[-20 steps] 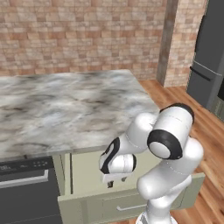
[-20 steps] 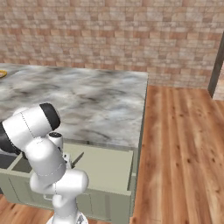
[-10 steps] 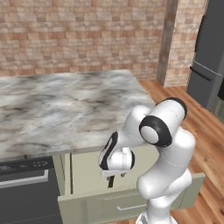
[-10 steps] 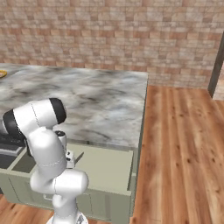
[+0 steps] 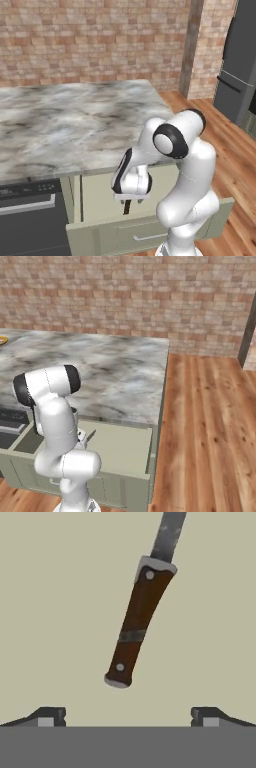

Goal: Pick up the knife from the drawer and place it on the cutting board. Then place the meat from the plate to the cutting board.

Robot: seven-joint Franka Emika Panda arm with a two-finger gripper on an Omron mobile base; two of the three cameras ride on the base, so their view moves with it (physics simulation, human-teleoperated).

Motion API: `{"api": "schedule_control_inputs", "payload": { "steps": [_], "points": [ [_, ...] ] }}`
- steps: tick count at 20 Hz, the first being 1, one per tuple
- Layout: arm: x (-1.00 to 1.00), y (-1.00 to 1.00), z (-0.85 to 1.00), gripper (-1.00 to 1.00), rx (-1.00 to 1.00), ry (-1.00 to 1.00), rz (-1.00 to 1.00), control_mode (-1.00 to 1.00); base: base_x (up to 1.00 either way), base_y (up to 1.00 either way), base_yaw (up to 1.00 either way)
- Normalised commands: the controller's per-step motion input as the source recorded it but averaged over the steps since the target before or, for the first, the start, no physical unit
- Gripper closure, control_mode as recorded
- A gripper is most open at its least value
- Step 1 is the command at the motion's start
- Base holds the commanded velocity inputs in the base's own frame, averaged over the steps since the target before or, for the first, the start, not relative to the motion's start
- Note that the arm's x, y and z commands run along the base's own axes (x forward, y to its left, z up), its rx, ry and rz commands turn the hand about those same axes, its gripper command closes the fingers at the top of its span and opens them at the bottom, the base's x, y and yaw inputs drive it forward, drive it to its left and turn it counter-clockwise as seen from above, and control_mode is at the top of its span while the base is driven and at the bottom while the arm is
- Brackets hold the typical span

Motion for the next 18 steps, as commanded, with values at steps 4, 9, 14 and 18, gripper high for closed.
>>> {"api": "schedule_control_inputs", "payload": {
  "steps": [4, 9, 14, 18],
  "points": [
    [0.09, 0.00, -0.18, -1.00, 0.00, 0.00, -0.24, -1.00, 0.00, 0.00, 0.00],
    [0.07, 0.00, -0.29, -1.00, 0.00, 0.00, -0.20, -1.00, 0.00, 0.00, 0.00],
    [0.10, 0.02, -0.40, -1.00, -0.03, 0.00, -0.15, -1.00, 0.00, 0.00, 0.00],
    [0.21, 0.00, -0.30, -1.00, 0.00, 0.01, -0.07, -1.00, 0.00, 0.00, 0.00]
  ]
}}
